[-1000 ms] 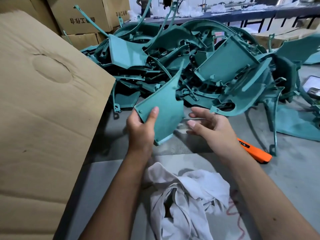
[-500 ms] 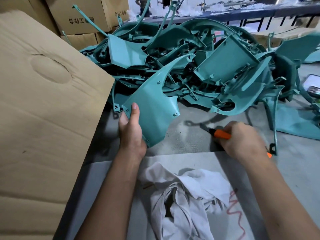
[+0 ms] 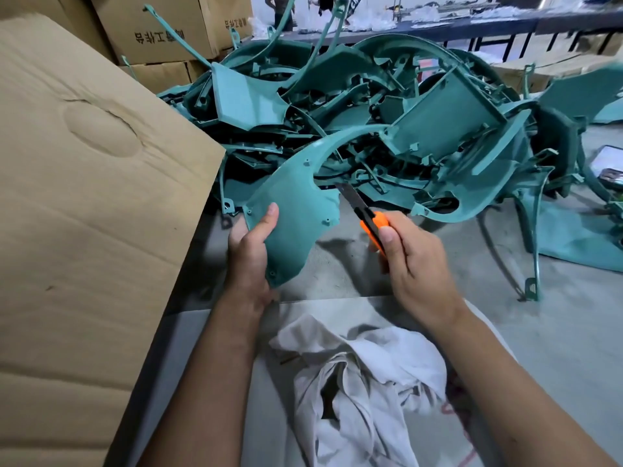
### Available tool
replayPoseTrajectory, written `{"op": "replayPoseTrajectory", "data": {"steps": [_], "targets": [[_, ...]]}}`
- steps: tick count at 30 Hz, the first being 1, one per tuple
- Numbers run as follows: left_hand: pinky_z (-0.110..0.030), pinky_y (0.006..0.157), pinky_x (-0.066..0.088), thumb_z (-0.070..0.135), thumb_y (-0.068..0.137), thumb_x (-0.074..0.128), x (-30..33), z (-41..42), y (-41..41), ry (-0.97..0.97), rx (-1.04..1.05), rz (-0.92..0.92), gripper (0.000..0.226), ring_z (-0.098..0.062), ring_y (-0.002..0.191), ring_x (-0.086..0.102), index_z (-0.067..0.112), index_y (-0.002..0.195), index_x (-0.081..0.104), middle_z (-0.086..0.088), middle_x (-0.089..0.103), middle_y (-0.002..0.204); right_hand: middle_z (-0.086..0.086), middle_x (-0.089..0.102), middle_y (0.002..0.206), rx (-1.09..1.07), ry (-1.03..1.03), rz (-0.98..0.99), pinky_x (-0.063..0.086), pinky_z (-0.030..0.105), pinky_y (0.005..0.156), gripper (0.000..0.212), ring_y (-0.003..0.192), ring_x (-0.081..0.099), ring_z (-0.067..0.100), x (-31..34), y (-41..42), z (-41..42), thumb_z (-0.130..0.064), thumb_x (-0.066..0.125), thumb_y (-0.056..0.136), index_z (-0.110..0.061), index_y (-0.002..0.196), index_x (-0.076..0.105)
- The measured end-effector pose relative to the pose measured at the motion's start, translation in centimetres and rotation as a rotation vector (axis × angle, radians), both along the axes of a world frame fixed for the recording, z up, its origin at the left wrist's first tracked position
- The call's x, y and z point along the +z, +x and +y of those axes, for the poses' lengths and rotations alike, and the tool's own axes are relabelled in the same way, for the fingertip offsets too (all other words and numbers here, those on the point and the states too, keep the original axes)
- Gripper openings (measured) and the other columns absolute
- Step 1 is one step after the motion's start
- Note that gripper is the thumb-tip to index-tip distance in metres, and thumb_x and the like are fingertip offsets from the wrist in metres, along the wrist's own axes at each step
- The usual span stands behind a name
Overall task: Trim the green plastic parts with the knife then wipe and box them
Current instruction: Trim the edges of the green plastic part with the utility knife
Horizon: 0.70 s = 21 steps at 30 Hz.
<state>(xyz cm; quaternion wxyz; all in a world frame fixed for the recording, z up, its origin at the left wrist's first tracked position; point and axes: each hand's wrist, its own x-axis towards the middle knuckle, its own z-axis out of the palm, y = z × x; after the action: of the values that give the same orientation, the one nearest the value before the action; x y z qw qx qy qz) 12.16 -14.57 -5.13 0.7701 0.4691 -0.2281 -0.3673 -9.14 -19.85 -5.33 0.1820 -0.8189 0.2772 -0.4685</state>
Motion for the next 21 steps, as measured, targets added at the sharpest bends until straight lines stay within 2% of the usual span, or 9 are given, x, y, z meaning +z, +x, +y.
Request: {"op": "replayPoseTrajectory", "data": {"steps": [2,4,7,11,13,16,17,19,21], "targets": [[-0.050,0.090,0.059,0.033,0.092,0.070,-0.3,0.3,0.5,0.003,-0.099,-0.017,0.041,-0.034,0.107,0.071,0.011,0.127,0.067,-0.014,0.073,0.120,-0.004,0.057,0.076,0.023,0.007,-0.048,0.041,0.026,0.059,0.029,0.065,0.055,0.010,0.1,0.6,0.6,-0.019,0.036,0.111,-0.007,0.101,0.061],[-0.033,0.070,0.060,0.038,0.093,0.067,-0.2,0.6,0.6,-0.025,-0.242,-0.010,0.043,-0.024,0.091,0.074,0.011,0.127,0.067,-0.012,0.075,0.114,-0.011,0.052,0.075,0.033,-0.012,-0.087,0.035,0.017,0.059,0.026,0.064,0.053,0.005,0.3,1.0,1.1,-0.018,0.036,0.112,-0.008,0.103,0.059],[-0.022,0.056,0.056,0.035,0.098,0.061,-0.2,0.8,0.1,-0.054,-0.460,-0.018,0.037,-0.017,0.074,0.075,0.008,0.122,0.070,-0.010,0.077,0.100,-0.014,0.049,0.072,0.059,-0.012,-0.135,0.032,0.013,0.059,0.024,0.062,0.050,0.002,0.6,1.3,1.5,-0.031,0.034,0.113,-0.022,0.101,0.053],[-0.016,0.041,0.045,0.037,0.096,0.061,-0.4,0.5,-1.5,0.023,-0.561,-0.035,0.029,-0.012,0.045,0.061,0.012,0.100,0.075,-0.006,0.069,0.070,0.000,0.050,0.067,0.053,-0.014,-0.083,0.038,0.032,0.055,0.048,0.058,0.047,0.016,0.6,1.2,1.2,-0.046,0.034,0.110,-0.007,0.088,0.052],[-0.014,0.034,0.034,0.039,0.096,0.057,-0.7,0.2,-1.8,0.054,-0.564,-0.039,0.028,-0.009,0.033,0.045,0.017,0.111,0.067,-0.005,0.058,0.064,0.003,0.050,0.064,0.051,0.005,-0.073,0.040,0.039,0.053,0.052,0.055,0.048,0.021,0.5,1.0,1.0,-0.047,0.034,0.110,-0.003,0.088,0.052],[-0.014,0.031,0.032,0.034,0.101,0.051,-0.8,0.1,-1.6,0.028,-0.685,0.049,0.030,-0.005,0.032,0.040,0.034,0.128,0.063,-0.003,0.054,0.068,0.000,0.051,0.064,-0.015,-0.036,-0.013,0.040,0.042,0.052,0.045,0.054,0.047,0.020,0.3,0.7,0.5,-0.042,0.038,0.110,-0.004,0.090,0.053],[-0.014,0.030,0.032,0.033,0.100,0.049,-0.7,0.1,-1.5,0.037,-0.744,0.112,0.029,-0.004,0.032,0.039,0.032,0.123,0.066,-0.001,0.051,0.066,-0.001,0.050,0.065,-0.073,-0.068,0.021,0.038,0.040,0.051,0.042,0.053,0.046,0.020,0.2,0.7,0.4,-0.041,0.039,0.109,-0.006,0.091,0.053],[-0.013,0.029,0.030,0.029,0.102,0.041,-0.6,0.1,-1.3,0.115,-0.849,0.215,0.031,-0.001,0.031,0.039,0.008,0.110,0.062,0.002,0.043,0.062,-0.005,0.049,0.066,-0.225,-0.127,0.072,0.034,0.034,0.050,0.037,0.052,0.044,0.019,0.2,0.7,0.3,-0.040,0.040,0.109,-0.010,0.092,0.052],[-0.011,0.030,0.027,0.021,0.101,0.035,-0.7,0.0,-1.3,0.210,-0.863,0.226,0.036,0.000,0.030,0.037,-0.008,0.113,0.052,0.005,0.042,0.058,-0.008,0.046,0.070,-0.350,-0.161,0.097,0.035,0.032,0.052,0.033,0.053,0.047,0.023,0.4,0.8,0.4,-0.040,0.042,0.109,-0.012,0.093,0.052]]}}
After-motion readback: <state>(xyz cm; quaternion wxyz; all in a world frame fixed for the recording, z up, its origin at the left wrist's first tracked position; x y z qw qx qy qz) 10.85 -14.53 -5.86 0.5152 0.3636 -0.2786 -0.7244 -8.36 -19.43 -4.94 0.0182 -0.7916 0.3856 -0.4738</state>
